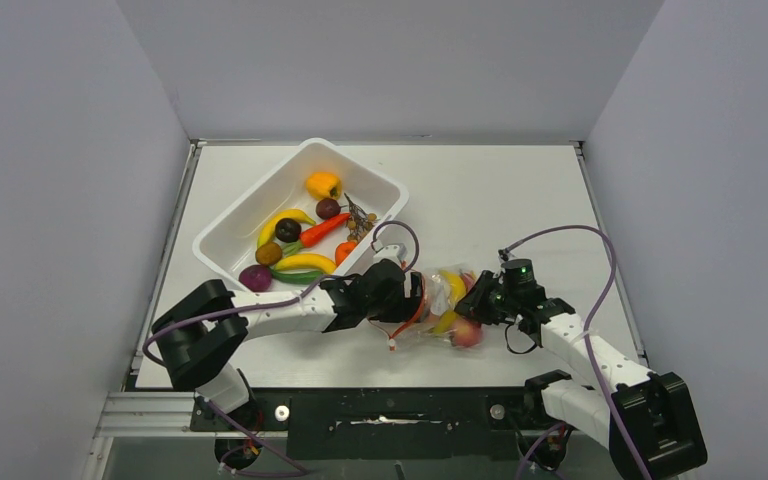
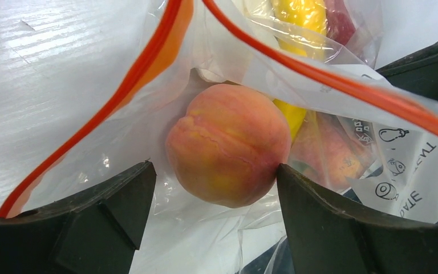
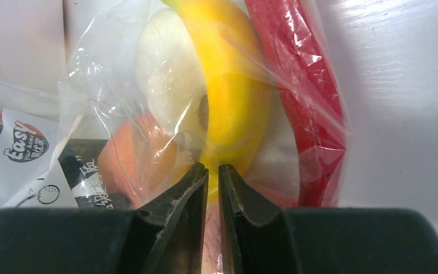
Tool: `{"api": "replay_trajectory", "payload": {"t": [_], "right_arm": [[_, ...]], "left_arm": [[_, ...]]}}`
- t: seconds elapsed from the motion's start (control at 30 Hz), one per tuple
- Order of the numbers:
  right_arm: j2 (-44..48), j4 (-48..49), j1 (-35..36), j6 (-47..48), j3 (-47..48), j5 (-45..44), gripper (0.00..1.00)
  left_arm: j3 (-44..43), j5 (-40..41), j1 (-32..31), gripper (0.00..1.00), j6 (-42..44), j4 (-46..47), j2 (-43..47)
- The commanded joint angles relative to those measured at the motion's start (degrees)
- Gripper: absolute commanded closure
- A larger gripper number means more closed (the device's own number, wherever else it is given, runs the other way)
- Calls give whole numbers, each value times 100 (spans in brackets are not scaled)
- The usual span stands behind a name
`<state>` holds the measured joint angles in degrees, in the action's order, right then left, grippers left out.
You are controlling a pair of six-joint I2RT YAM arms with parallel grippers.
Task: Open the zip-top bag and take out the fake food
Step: Pick up the fake fruit from the zipper food storage bag.
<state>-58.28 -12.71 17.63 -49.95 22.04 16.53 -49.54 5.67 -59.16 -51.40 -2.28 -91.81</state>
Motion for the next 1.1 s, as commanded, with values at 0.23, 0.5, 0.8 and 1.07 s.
{"api": "replay_trajectory", "payload": {"t": [0.23,0.5,0.8,1.07], "right_arm": [[82,16,11,-22,18,29,84],[160,48,12,-33,28,33,84],[-136,442,10,-40,-38,496,83],[-319,586,30,-21,-66,644,83]], "left_arm": [[-449,-83,-7,21,-337,602,-279],[-527,-121,-10,21,-489,577,-591],[-375,-362,-39,22,-466,769,-683],[-140,-301,-37,49,-520,866,-538]]}}
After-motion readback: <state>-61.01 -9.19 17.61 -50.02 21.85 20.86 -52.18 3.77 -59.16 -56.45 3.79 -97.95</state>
